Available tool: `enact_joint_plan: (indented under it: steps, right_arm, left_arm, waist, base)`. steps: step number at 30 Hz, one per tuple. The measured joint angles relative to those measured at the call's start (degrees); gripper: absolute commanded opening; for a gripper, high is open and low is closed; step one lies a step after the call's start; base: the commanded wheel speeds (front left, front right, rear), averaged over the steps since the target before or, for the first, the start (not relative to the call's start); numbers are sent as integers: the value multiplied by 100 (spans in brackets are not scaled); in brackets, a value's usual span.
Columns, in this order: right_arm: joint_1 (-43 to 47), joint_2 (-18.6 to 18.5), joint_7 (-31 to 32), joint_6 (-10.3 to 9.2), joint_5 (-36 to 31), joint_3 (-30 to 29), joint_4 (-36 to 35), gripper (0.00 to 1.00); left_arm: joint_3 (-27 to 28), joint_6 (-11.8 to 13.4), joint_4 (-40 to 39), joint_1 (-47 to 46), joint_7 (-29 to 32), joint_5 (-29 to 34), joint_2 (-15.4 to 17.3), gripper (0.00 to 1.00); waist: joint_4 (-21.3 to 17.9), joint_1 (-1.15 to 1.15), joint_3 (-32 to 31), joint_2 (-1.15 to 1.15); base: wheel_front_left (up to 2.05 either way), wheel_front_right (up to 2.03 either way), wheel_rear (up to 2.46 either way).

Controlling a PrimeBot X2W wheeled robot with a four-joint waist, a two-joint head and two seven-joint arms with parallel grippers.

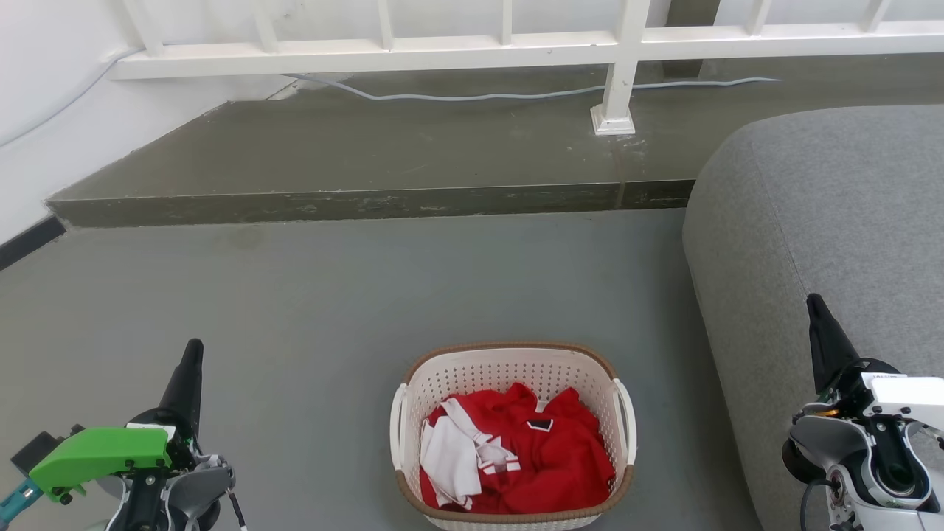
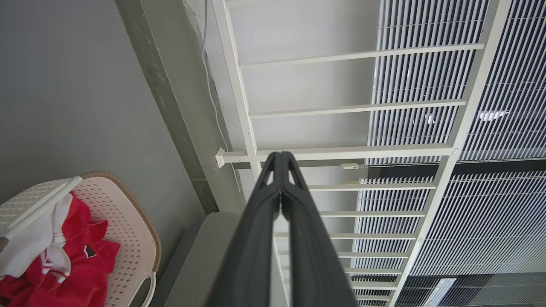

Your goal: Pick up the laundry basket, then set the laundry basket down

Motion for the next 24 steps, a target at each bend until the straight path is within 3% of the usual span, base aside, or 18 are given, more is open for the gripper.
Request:
enact_joint_plan:
  steps: [24]
  right_arm:
    - [0, 0, 0, 0, 0, -4, -5, 0]
  left_arm:
    - [11, 0, -11, 0, 1, 0, 0, 0]
  waist:
    - [0, 0, 0, 0]
  base:
    - [0, 0, 0]
